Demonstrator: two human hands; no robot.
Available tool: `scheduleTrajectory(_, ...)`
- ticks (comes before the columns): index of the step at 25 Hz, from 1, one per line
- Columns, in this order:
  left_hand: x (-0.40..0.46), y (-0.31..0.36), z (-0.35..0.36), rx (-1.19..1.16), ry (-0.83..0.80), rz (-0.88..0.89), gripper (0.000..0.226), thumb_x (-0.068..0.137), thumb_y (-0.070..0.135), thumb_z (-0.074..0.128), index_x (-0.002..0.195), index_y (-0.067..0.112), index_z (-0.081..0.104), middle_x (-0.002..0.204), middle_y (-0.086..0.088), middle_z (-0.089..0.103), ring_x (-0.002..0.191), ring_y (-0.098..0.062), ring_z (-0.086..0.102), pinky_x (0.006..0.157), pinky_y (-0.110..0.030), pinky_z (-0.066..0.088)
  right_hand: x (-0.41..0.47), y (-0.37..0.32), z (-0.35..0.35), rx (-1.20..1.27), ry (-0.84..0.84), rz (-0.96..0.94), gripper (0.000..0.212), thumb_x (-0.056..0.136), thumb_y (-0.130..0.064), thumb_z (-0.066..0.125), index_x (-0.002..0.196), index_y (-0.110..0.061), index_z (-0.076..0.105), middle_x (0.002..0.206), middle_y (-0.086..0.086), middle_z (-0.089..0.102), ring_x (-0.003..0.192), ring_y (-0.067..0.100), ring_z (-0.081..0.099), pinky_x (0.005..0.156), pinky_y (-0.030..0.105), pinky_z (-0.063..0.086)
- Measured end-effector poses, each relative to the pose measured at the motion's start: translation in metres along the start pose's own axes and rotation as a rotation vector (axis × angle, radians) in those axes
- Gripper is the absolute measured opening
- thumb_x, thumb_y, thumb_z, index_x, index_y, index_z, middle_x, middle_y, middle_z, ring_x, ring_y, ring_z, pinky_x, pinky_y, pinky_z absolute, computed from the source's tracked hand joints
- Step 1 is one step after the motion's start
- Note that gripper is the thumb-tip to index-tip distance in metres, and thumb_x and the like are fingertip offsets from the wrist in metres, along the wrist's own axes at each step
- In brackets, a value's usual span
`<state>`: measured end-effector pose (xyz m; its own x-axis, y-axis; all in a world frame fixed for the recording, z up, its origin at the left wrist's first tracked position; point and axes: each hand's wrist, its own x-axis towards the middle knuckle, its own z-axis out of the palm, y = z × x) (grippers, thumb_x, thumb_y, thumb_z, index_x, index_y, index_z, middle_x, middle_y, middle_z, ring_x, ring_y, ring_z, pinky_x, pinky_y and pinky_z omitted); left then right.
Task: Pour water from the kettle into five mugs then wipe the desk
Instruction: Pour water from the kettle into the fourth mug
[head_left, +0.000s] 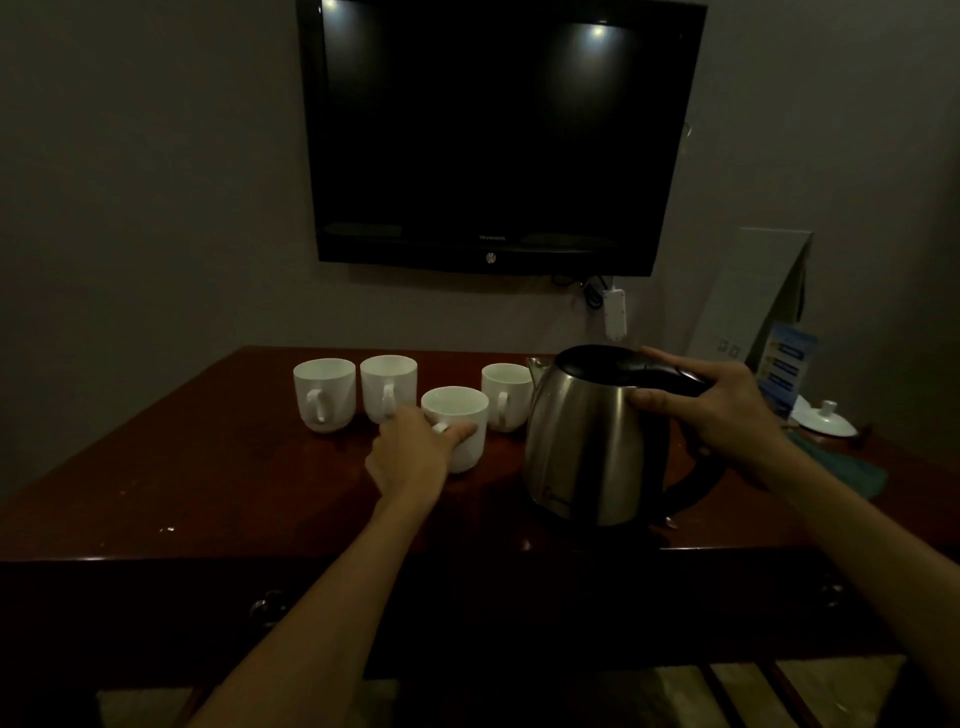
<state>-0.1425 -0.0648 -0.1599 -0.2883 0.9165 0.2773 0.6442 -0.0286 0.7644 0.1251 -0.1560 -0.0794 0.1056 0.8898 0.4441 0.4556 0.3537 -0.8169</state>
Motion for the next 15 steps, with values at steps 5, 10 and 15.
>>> scheduleTrajectory(5, 0.013, 0.002, 0.012, 0.008, 0.043, 0.001, 0.048, 0.078, 0.051, 0.077, 0.105, 0.013, 0.064, 0.105, -0.006, 0.067, 0.097, -0.021, 0.065, 0.073, -0.034, 0.050, 0.004, 0.004, -0.001, 0.017, 0.006, 0.006, 0.067, 0.072, -0.013, 0.078, 0.136, -0.012, 0.058, 0.052, -0.011, 0.066, 0.035, 0.000, 0.052, 0.037, 0.011, 0.040)
scheduleTrajectory(10, 0.035, 0.006, 0.025, 0.026, 0.060, -0.017, 0.049, 0.076, 0.054, 0.077, 0.102, 0.014, 0.067, 0.102, -0.004, 0.068, 0.095, -0.021, 0.064, 0.073, -0.036, 0.047, 0.006, 0.009, -0.002, -0.007, -0.004, -0.038, 0.073, 0.066, -0.026, 0.078, 0.136, -0.017, 0.059, 0.060, 0.001, 0.070, 0.035, 0.009, 0.050, 0.035, 0.020, 0.042)
scheduleTrajectory(15, 0.046, 0.014, 0.037, 0.023, 0.100, -0.038, 0.050, 0.078, 0.049, 0.077, 0.109, 0.011, 0.067, 0.107, -0.008, 0.067, 0.100, -0.022, 0.062, 0.071, -0.034, 0.041, 0.007, 0.013, -0.003, 0.009, -0.013, -0.064, 0.066, 0.074, -0.013, 0.078, 0.136, -0.013, 0.057, 0.062, -0.006, 0.069, 0.039, -0.002, 0.056, 0.041, 0.006, 0.041)
